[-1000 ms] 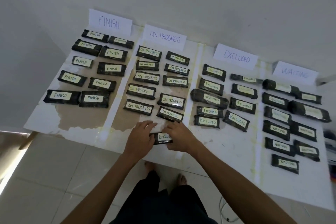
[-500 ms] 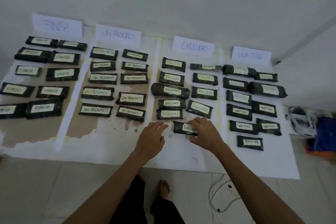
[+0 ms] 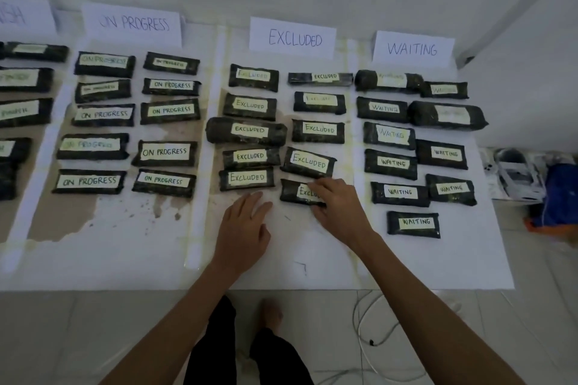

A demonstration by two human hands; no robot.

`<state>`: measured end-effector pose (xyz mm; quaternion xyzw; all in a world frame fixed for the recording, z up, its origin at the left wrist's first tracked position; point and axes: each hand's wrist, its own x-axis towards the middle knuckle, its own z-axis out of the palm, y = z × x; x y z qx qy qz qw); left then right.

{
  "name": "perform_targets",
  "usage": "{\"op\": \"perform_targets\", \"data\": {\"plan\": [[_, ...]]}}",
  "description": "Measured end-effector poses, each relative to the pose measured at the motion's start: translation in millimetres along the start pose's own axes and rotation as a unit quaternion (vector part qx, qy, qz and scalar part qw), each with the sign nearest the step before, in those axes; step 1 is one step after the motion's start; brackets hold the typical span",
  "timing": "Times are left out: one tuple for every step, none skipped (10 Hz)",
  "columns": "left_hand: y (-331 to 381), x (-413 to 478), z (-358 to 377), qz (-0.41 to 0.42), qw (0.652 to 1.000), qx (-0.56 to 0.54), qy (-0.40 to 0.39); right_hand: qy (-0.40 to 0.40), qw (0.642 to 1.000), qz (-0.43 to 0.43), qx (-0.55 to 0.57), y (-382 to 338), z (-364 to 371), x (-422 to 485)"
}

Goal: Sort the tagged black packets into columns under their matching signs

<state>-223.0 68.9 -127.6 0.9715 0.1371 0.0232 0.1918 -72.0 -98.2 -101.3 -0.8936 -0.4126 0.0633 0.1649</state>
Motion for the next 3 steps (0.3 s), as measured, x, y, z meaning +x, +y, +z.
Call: {"op": "perform_targets", "data": {"plan": [[2.2,4.0,-5.2,-0.016,1.000,-0.006,-0.014,0.002,1.000,0.002,0.024,-1.4,-2.9,0.5],[1.5,6.8,-10.2,-0.020,0.999,-0.015,-0.021,0.029,0.998,0.009,0.049,-1.9,-7.8,-0.8],[4.1,11.6,-24.2,-0.017,0.999,-0.031,0.000,0.017,0.999,0.023,0.043,-5.5,-16.4,-1.7]]}}
